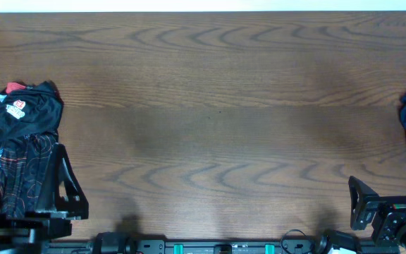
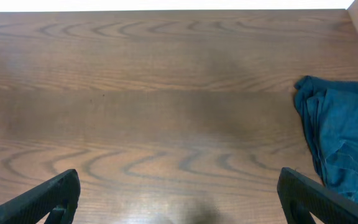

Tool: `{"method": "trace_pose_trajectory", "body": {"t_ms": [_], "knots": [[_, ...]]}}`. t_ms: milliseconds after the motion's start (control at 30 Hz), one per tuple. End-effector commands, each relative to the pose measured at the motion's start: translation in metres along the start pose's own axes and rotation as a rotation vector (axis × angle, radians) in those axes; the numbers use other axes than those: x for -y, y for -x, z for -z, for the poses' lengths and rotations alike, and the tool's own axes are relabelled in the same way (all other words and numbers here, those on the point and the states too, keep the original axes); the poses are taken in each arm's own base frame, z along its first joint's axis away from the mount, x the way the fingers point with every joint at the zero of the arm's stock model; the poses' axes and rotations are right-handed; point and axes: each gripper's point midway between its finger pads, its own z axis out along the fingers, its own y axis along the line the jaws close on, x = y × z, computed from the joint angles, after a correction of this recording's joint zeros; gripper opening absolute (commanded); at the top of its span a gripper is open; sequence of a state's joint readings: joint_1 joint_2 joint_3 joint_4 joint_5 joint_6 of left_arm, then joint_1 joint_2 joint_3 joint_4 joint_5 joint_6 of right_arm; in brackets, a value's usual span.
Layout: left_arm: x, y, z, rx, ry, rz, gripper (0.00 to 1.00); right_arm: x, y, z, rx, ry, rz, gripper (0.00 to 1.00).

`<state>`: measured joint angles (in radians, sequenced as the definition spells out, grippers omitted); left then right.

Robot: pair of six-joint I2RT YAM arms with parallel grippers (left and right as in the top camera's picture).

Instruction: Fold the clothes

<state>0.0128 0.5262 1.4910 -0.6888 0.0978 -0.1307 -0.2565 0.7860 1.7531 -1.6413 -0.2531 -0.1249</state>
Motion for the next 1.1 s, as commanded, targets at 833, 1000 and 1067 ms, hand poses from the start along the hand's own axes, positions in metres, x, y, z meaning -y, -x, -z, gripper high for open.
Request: {"method": "trace_pose_trajectory", "body": {"t_ms": [833,1000,1067], "knots": [[-0.05,-0.191,-0.018,0.025,0.062,0.001,0.98,0.0,0.0,0.0,-0.003,0.001,0.009,0.99],[-0.068,-0.24,-0.035,-0.045,0.118,0.001,0.98,0.0,0.0,0.0,-0.002,0.001,0.009,0.99],[-0.074,-0.264,-0.041,-0.071,0.125,0.001,0.98,0.0,0.0,0.0,-0.002,0.001,0.009,0.99]]}}
